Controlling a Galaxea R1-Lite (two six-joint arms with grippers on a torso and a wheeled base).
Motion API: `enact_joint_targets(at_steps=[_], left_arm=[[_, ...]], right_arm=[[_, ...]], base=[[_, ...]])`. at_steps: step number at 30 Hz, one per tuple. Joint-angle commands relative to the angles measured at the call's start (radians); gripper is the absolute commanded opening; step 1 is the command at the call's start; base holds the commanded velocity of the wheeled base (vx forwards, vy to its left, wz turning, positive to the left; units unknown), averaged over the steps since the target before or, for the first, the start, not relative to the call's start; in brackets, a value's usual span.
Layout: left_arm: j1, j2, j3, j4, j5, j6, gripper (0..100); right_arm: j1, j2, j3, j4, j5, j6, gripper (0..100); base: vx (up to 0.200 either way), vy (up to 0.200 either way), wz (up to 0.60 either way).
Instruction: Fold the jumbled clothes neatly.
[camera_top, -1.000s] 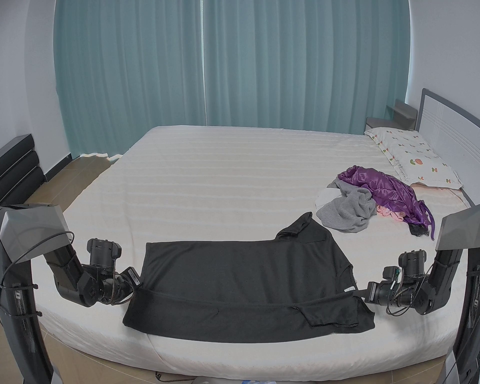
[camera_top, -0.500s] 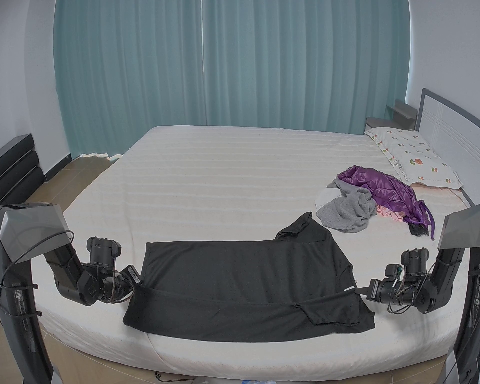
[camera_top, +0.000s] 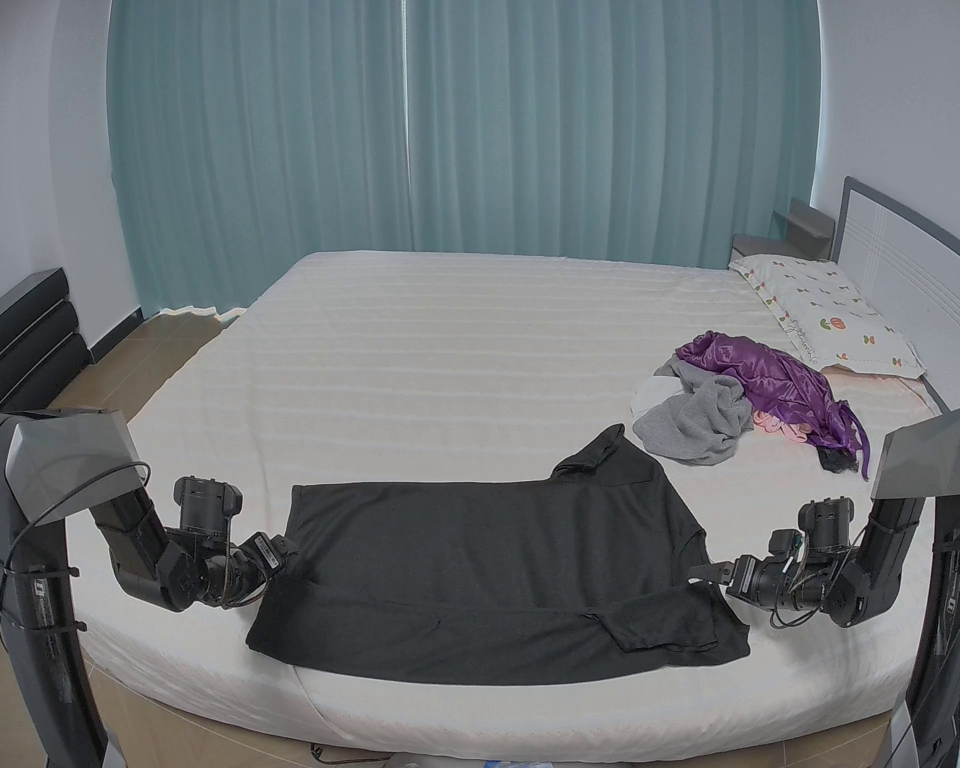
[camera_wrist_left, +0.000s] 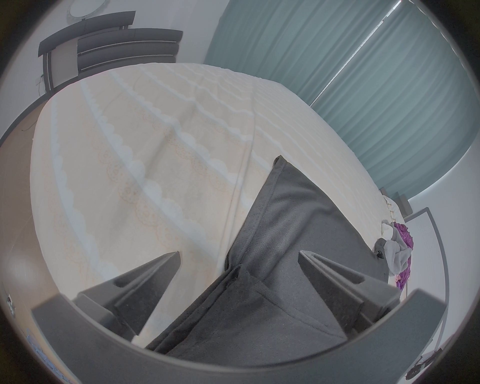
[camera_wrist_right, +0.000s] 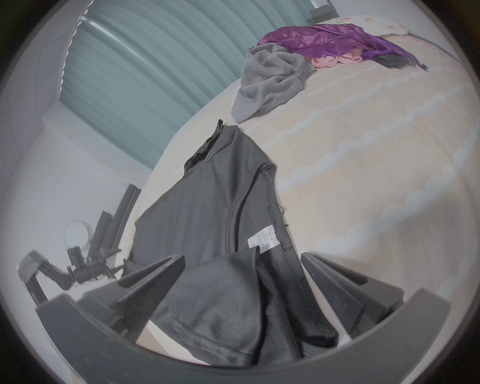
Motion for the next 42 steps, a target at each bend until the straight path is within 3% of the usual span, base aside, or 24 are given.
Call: enact_joint_targets(at_steps=[1, 8, 15, 17, 31, 42], left_arm=[[0.019, -0.008, 0.000, -0.007, -0.010, -0.002, 100], [0.066, -0.076, -0.006, -0.004, -0.049, -0.011, 100], [0.079, -0.124, -0.075, 0.003, -0.108, -0.072, 100], [0.079, -0.120, -0.084, 0.003, -0.109, -0.072, 100], [0.072, 0.234, -0.664, 0.172, -0.194, 0.009, 100], [0.058, 0.358, -0.773, 0.169, -0.194, 0.073, 100]], right_arm=[[-0.003, -0.019, 0.001, -0.040, 0.003, 0.081, 100], [-0.003, -0.022, -0.007, -0.113, 0.001, 0.285, 100], [0.002, -0.019, -0.035, -0.132, 0.003, 0.403, 100], [0.002, -0.019, -0.036, -0.132, 0.003, 0.406, 100], [0.009, -0.021, -0.029, -0.132, 0.003, 0.411, 100], [0.011, -0.021, -0.025, -0.132, 0.003, 0.411, 100]], base=[[0.000, 0.000, 0.00], [0.000, 0.000, 0.00], [0.000, 0.000, 0.00], [0.000, 0.000, 0.00], [0.000, 0.000, 0.00], [0.000, 0.000, 0.00]])
